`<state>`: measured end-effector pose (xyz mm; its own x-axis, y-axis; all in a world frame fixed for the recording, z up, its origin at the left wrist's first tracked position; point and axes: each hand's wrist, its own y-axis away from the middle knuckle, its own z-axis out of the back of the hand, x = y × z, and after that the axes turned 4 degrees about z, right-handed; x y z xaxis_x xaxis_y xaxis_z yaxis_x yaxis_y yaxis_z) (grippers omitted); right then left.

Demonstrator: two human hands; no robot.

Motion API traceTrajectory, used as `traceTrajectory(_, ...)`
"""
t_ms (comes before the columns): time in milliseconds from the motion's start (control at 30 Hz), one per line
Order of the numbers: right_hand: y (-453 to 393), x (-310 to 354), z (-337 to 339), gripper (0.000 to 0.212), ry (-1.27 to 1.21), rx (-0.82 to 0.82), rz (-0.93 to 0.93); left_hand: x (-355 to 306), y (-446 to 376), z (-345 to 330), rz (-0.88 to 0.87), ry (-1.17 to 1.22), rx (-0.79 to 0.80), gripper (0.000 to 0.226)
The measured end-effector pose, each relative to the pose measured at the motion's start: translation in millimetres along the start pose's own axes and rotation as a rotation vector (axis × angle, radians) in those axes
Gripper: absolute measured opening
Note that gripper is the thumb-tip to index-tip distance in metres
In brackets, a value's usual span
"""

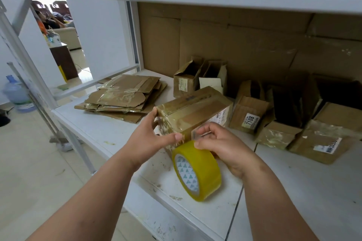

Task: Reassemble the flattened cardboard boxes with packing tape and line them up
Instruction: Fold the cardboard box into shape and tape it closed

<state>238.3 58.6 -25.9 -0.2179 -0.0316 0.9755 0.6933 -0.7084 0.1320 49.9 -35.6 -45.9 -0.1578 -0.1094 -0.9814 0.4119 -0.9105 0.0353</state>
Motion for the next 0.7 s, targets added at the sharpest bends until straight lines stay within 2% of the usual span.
traceTrajectory(67, 1, -8, -2, 0.041, -0.101, 0.066, -0.024, 1, -4, 4, 0.003, 0.031, 0.018, 0.075)
traceTrajectory(100, 2, -11, -3, 0.043, -0.153, 0.090, -0.019, 3, -7, 7, 0.006, 0.043, 0.018, 0.083)
traceTrajectory(200, 4, -20, -4, 0.053, -0.291, 0.145, 0.021, 8, -13, 12, 0.050, 0.024, 0.000, 0.132)
traceTrajectory(233, 4, -22, -6, 0.054, -0.326, 0.157, 0.034, 9, -13, 12, 0.034, 0.000, -0.023, 0.133)
traceTrajectory(300, 4, -25, -10, 0.053, -0.352, 0.155, 0.060, 10, -12, 8, -0.130, -0.156, -0.140, 0.109)
traceTrajectory(367, 4, -25, -15, 0.052, -0.343, 0.126, 0.079, 8, -11, 5, -0.375, -0.397, -0.285, 0.069)
traceTrajectory(433, 4, -24, -19, 0.050, -0.327, 0.100, 0.088, 6, -11, 2, -0.488, -0.568, -0.338, 0.045)
traceTrajectory(500, 6, -24, -22, 0.050, -0.314, 0.099, 0.081, 2, -11, 4, -0.462, -0.634, -0.329, 0.038)
traceTrajectory(700, 12, -37, -25, 0.043, -0.399, 0.224, 0.035, -9, -11, 14, -0.333, -0.628, -0.263, 0.044)
